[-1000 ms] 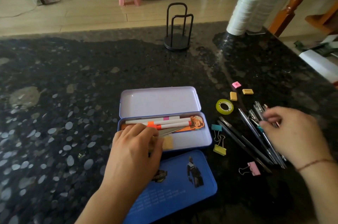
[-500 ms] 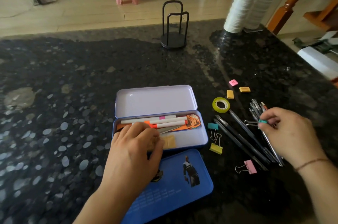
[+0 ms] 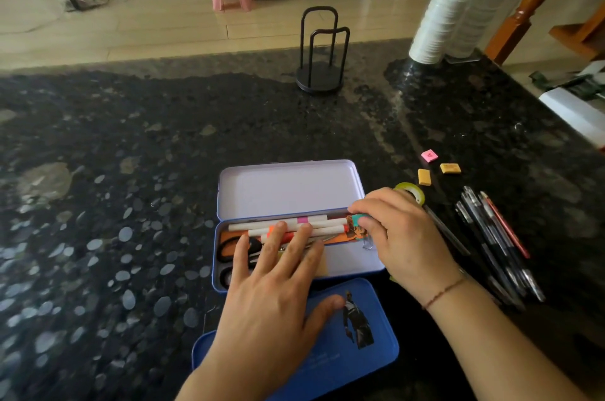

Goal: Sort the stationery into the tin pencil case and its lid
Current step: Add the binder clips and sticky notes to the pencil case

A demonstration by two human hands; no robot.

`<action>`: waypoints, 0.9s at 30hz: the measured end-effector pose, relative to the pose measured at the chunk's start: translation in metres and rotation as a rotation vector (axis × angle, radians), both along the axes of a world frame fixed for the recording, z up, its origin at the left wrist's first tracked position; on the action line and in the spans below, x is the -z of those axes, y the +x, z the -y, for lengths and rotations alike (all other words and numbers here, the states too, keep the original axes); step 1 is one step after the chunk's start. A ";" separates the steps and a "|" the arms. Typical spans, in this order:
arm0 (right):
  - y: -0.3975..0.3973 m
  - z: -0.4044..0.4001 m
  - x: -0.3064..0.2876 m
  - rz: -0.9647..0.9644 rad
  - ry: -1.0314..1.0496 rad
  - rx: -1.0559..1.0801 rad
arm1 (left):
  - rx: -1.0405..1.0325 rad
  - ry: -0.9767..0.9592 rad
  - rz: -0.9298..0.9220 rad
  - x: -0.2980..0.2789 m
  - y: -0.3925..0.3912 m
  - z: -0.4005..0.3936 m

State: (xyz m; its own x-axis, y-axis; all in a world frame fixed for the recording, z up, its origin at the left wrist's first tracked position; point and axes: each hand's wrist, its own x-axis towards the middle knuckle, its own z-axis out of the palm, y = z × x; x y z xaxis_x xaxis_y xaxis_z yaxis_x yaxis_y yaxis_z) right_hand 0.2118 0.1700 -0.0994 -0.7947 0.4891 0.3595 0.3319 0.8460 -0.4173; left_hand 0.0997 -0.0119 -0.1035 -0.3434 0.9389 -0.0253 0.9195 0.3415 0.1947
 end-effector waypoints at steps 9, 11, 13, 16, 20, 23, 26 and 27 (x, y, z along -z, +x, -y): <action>0.003 0.002 -0.008 0.055 -0.065 0.186 | -0.004 0.005 0.017 -0.002 0.000 0.000; 0.003 0.006 -0.009 0.100 -0.060 0.183 | -0.007 0.008 0.023 -0.002 0.001 0.001; 0.001 0.008 -0.007 0.127 -0.058 0.198 | 0.000 0.002 0.015 -0.003 0.002 0.001; -0.003 0.008 -0.004 0.152 -0.042 0.248 | 0.002 -0.006 0.007 -0.003 0.001 0.001; -0.004 0.007 -0.002 0.180 -0.052 0.288 | -0.002 -0.006 0.013 -0.002 0.000 0.000; 0.005 0.001 -0.009 0.091 -0.043 0.315 | -0.010 0.013 0.025 -0.001 0.000 0.001; 0.024 -0.013 -0.023 0.012 -0.026 0.467 | -0.024 0.059 0.046 -0.002 0.000 0.002; 0.031 -0.019 -0.026 0.051 -0.027 0.539 | -0.035 0.084 0.058 -0.002 0.000 0.002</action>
State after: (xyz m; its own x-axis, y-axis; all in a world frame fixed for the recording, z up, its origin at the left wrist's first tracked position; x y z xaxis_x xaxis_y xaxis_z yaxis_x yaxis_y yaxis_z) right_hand 0.2433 0.1893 -0.0729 -0.4445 0.8410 0.3086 0.7362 0.5392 -0.4090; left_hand 0.0997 -0.0135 -0.1012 -0.3759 0.9261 0.0320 0.8938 0.3532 0.2765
